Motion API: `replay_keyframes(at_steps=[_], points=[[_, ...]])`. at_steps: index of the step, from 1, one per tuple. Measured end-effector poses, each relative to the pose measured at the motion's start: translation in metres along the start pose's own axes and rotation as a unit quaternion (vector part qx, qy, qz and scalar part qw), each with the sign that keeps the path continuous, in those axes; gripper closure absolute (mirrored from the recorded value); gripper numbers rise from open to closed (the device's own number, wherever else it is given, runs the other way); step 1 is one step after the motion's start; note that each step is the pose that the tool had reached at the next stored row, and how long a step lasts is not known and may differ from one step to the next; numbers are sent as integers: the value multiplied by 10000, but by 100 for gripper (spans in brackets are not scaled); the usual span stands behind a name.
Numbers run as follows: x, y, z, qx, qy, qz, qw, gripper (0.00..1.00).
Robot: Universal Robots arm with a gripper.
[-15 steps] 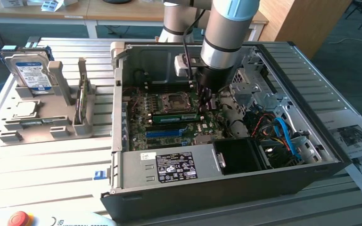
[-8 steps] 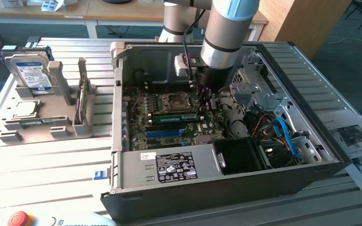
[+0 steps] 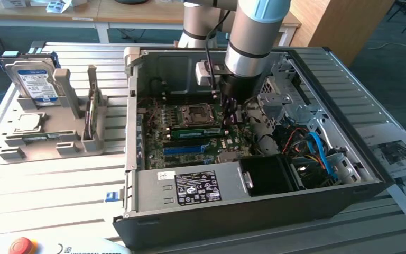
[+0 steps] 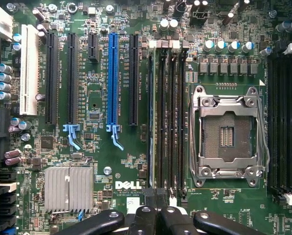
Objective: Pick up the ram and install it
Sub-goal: 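Press down the ram until it locks into place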
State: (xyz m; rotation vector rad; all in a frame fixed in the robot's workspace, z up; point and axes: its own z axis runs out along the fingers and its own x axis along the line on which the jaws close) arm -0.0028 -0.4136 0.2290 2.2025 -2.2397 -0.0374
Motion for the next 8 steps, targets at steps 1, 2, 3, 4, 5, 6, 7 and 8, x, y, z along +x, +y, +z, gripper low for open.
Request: replay_keyframes(at_steps=[1, 2, 3, 4, 5, 6, 7, 8], points=[[0, 0, 0, 0, 0, 0, 10000, 89], [0, 0, 2, 0, 1, 0, 10000, 89], [-1, 0, 5, 0, 0, 0, 10000, 89], [0, 0, 8, 0, 0, 0, 10000, 89], [0, 0, 11, 0, 0, 0, 10000, 89], [0, 0, 13, 0, 0, 0, 10000, 89], [0, 0, 17, 0, 0, 0, 10000, 89], [0, 0, 21, 0, 0, 0, 10000, 89]])
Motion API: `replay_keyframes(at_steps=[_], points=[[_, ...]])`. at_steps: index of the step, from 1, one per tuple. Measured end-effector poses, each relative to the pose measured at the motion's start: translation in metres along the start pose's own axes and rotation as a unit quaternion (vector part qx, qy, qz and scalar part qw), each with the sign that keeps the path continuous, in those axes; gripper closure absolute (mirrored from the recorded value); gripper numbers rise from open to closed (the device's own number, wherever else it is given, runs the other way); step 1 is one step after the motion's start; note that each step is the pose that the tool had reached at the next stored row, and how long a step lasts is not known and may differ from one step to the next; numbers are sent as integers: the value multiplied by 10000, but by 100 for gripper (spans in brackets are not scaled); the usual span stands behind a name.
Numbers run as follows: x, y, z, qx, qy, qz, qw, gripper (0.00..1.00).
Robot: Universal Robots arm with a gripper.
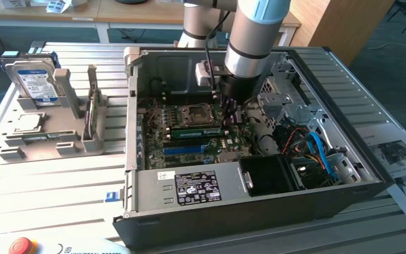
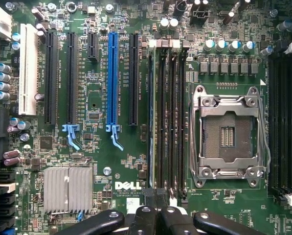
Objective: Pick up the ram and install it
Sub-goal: 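Press down the ram until it locks into place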
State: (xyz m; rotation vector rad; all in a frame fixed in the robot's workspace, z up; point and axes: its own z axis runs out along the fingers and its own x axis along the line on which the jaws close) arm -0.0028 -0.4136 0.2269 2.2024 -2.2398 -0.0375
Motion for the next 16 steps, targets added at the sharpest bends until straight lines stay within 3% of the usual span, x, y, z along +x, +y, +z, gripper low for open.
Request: replay_keyframes(at_steps=[16], points=[[1, -1, 50, 0, 2, 0, 10000, 89]])
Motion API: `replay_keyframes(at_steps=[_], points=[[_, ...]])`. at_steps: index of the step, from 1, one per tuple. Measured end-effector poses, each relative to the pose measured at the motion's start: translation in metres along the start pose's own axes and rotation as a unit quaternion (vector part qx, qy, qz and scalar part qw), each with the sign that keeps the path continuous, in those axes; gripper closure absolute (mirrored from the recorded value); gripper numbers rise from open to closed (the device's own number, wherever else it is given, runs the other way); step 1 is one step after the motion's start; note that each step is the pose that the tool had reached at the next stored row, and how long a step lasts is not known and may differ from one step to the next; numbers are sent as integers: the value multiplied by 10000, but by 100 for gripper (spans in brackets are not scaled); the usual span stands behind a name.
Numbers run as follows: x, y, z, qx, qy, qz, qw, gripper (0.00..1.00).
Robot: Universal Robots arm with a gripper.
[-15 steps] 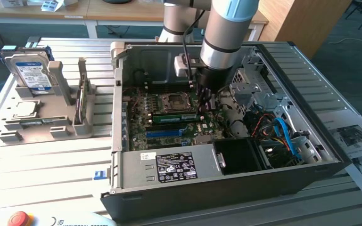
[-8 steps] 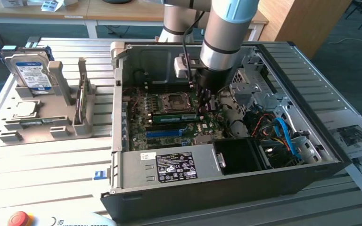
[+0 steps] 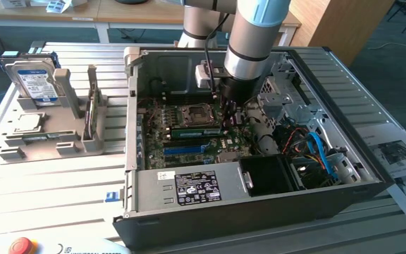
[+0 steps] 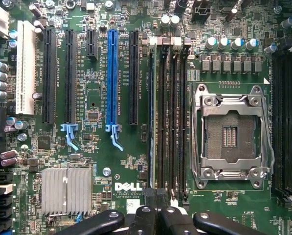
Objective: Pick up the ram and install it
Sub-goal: 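Press down the ram until it locks into place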
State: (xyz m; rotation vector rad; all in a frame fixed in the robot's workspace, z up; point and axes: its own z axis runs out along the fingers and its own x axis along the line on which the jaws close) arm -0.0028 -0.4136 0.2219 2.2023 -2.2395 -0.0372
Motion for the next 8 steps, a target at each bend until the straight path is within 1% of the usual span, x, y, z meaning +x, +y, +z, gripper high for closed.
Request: replay_keyframes(at_steps=[5, 8], points=[[-2, 1, -15, 0, -8, 1, 10000, 89], [-1, 1, -42, 0, -3, 1, 10000, 89]])
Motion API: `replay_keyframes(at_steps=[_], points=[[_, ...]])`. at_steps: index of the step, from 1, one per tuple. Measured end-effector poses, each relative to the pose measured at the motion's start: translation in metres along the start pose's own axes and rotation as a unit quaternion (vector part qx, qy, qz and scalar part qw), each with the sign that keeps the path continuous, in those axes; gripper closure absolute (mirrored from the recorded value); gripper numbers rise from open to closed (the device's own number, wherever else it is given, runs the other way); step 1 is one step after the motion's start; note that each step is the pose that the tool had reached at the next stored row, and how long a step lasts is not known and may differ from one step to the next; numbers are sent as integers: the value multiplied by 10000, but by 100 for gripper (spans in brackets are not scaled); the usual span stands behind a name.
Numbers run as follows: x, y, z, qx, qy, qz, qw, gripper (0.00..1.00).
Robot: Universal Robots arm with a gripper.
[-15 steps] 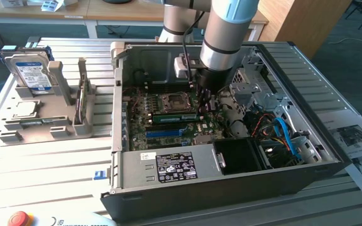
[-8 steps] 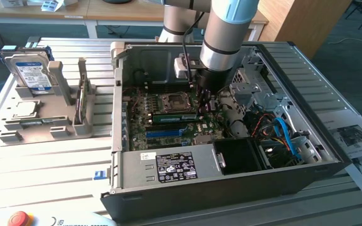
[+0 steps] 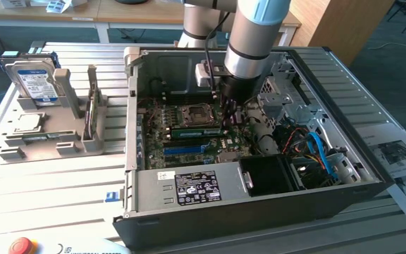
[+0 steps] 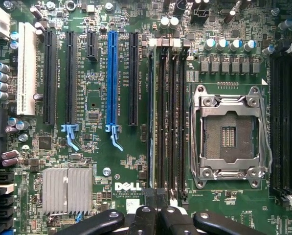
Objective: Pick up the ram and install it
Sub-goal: 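Press down the ram until it locks into place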
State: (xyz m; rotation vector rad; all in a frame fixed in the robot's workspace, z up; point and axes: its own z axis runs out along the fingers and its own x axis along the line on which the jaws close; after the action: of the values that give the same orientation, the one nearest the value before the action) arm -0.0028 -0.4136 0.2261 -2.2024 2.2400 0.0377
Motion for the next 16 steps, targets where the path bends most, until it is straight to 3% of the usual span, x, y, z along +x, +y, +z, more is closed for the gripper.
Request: replay_keyframes(at_steps=[16], points=[[-2, 2, -123, 0, 0, -1, 10000, 89]])
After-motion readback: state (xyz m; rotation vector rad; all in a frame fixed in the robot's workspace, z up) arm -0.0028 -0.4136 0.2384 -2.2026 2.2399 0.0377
